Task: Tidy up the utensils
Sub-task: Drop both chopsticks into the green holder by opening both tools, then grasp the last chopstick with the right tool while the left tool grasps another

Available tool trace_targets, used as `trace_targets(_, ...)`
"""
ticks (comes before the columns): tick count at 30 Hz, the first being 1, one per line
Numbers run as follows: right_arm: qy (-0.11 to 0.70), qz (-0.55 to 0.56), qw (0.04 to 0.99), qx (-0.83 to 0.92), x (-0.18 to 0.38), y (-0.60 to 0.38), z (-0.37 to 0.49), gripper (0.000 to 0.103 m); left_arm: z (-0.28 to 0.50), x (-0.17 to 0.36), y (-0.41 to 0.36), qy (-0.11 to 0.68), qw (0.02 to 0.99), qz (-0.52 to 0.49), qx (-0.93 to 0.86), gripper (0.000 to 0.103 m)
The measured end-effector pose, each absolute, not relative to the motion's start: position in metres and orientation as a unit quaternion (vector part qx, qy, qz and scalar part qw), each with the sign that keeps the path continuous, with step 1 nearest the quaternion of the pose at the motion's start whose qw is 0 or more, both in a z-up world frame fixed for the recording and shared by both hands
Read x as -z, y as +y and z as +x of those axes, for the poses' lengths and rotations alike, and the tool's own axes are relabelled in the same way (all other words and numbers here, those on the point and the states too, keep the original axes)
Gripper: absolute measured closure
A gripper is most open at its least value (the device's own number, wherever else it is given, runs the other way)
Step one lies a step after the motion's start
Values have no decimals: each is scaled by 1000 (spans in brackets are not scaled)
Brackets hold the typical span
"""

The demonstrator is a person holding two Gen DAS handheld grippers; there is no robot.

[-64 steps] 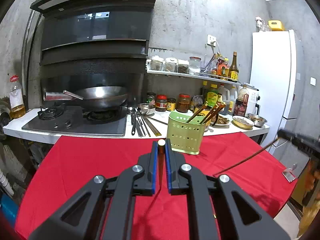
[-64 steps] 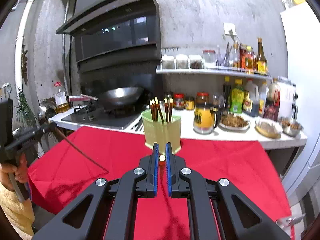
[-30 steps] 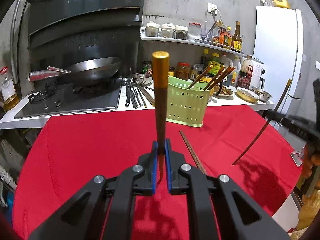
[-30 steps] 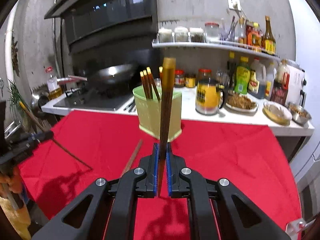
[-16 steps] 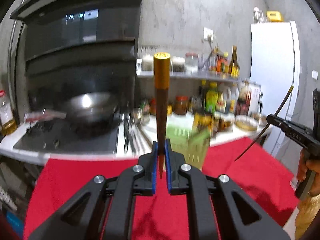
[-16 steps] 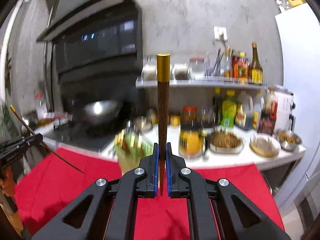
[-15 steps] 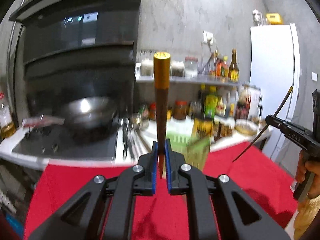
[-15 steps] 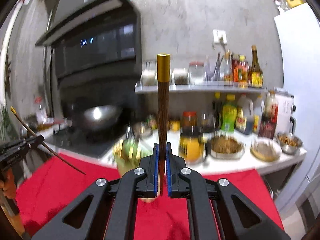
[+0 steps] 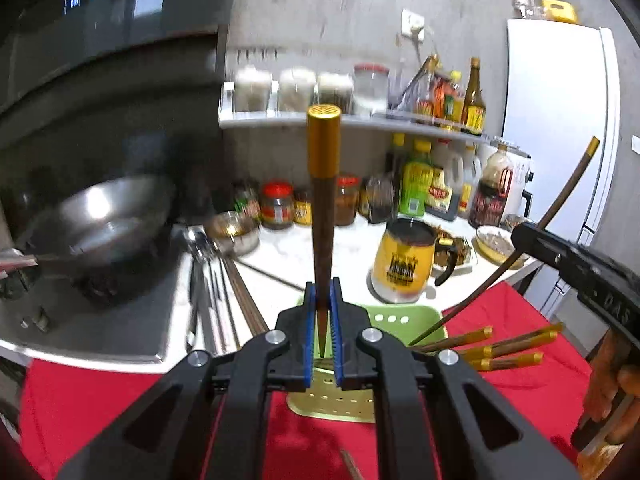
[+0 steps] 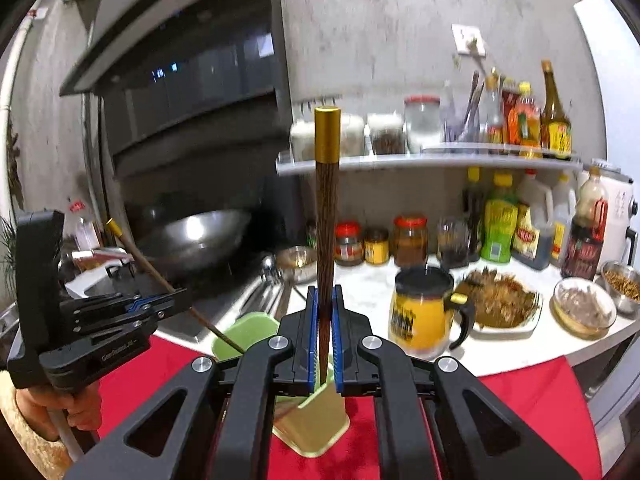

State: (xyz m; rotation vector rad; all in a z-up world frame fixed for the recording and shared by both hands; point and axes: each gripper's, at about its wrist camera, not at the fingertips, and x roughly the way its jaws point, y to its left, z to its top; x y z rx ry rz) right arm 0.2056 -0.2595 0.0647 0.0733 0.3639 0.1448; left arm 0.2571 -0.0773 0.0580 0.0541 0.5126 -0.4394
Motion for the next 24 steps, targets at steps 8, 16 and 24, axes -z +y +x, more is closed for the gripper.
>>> trace_targets(8, 170, 33, 982, -75, -82, -263, 189, 57, 244, -75, -62, 230, 950, 5, 211, 90)
trace_targets(16, 121, 24, 991, -51, -118, -277, 88, 55, 145, -114, -17, 170, 971, 6, 169, 64)
trace_targets(24, 192, 11, 979, -64, -35, -260, 20, 55, 69, -30, 12, 256, 957, 24, 134, 63)
